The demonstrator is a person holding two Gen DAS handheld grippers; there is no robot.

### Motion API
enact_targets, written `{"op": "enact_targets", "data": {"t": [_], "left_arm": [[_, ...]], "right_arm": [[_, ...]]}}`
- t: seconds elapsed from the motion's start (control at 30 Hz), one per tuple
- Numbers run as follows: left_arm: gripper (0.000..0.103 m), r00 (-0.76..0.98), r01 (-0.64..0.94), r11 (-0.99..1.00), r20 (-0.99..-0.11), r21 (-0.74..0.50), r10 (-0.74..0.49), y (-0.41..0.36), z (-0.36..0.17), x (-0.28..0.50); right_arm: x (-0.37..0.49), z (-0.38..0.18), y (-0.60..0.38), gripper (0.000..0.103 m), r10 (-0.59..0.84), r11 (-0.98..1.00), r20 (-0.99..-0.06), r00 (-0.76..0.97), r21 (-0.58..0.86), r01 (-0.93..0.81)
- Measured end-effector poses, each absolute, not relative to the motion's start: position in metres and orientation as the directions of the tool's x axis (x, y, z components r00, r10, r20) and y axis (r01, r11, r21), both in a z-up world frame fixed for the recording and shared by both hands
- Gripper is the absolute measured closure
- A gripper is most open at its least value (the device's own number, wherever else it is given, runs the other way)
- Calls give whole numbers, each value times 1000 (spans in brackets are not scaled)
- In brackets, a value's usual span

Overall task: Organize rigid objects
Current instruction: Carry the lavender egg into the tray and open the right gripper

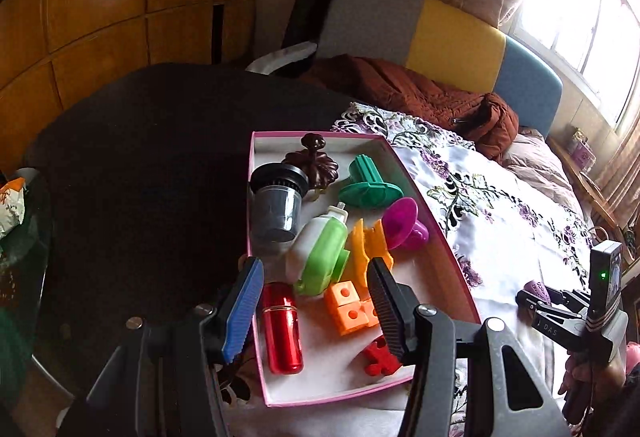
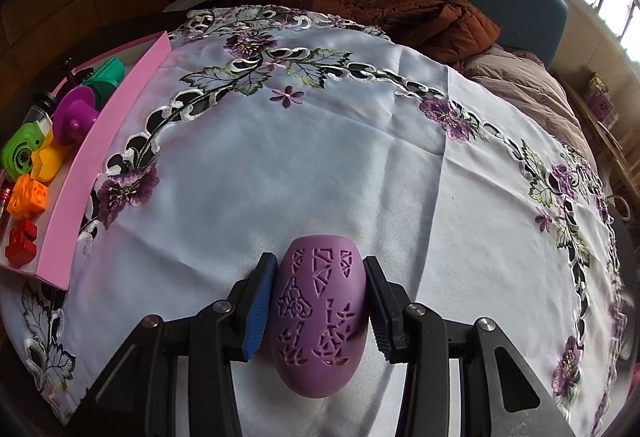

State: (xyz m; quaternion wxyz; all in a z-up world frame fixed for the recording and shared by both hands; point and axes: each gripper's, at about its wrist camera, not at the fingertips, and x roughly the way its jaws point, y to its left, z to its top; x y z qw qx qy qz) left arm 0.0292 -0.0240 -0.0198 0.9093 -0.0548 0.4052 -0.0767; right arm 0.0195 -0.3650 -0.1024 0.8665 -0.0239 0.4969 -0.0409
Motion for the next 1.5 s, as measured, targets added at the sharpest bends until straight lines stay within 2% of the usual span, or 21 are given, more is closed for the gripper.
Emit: {"op": "enact_targets", "data": {"t": [0.3, 0.57, 0.87, 1.07, 1.3, 1.5], "left_arm": [[48, 656, 71, 981, -733, -179, -181, -13, -23, 28], [48, 655, 47, 981, -735, -187, -172, -2, -26, 27], [48, 678, 9, 983, -721, -184, -141, 12, -21, 26], [49, 681, -18, 984, -722, -180, -119, 23, -21, 25], [48, 682, -23, 985, -723, -170, -109, 26, -23, 24], [48, 680, -23, 986, -725, -167, -107, 26, -24, 24]], "right_arm": [[24, -97, -362, 60, -134, 990, -863, 488, -101, 93], [23, -72, -338, 60, -92, 995, -832, 547, -63, 71], [30, -26, -272, 60, 111, 993, -769, 630, 63, -98], [45, -32, -212, 60, 243, 963, -779, 578, 122, -241], [70, -73, -178, 60, 164, 961, -850, 500, 25, -274], [86, -78, -183, 61, 106, 973, -846, 522, -19, -228]]}}
